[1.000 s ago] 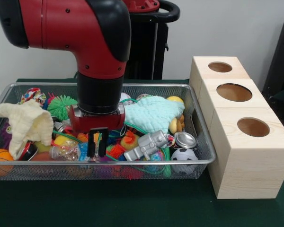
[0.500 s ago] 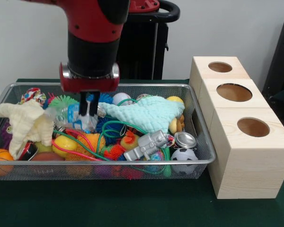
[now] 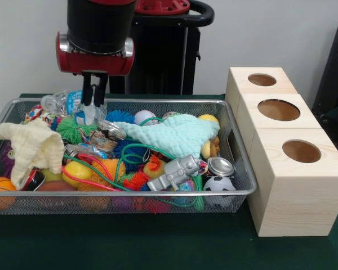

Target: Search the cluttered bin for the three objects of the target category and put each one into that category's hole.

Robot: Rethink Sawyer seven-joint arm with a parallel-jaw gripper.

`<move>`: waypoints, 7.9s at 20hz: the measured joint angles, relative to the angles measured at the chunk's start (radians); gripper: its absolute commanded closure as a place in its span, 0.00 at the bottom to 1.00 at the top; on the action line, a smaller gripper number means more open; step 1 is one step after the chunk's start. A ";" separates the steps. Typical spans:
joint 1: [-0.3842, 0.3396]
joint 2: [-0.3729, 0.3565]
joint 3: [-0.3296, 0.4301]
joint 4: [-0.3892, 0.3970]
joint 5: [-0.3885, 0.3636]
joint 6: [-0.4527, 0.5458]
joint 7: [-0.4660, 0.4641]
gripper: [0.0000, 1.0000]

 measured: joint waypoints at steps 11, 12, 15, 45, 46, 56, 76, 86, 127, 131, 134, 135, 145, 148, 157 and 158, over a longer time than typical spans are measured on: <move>0.000 -0.100 0.000 0.077 0.081 0.000 0.000 1.00; 0.000 -0.107 -0.001 0.087 0.085 -0.001 0.000 1.00; 0.000 -0.143 -0.002 0.143 0.106 -0.005 0.000 1.00; 0.204 -0.217 -0.149 0.431 0.278 -0.318 0.062 1.00; 0.229 -0.217 -0.162 0.428 0.292 -0.310 0.073 1.00; 0.359 -0.207 -0.227 0.366 0.371 -0.194 0.153 1.00; 0.506 -0.079 -0.339 0.188 0.495 -0.133 0.349 1.00; 0.605 -0.064 -0.393 0.180 0.544 -0.141 0.449 1.00; 0.756 -0.056 -0.478 0.377 0.765 -0.463 0.506 1.00; 0.756 -0.054 -0.498 0.375 0.765 -0.451 0.506 1.00; 0.751 -0.040 -0.511 0.357 0.755 -0.450 0.506 1.00; 0.745 -0.032 -0.512 0.348 0.748 -0.450 0.506 1.00; 0.562 0.031 -0.497 0.286 0.651 -0.450 0.506 1.00; 0.489 0.032 -0.481 0.283 0.621 -0.450 0.504 1.00; 0.258 0.002 -0.399 0.286 0.535 -0.450 0.458 1.00; 0.224 -0.013 -0.385 0.294 0.522 -0.450 0.446 1.00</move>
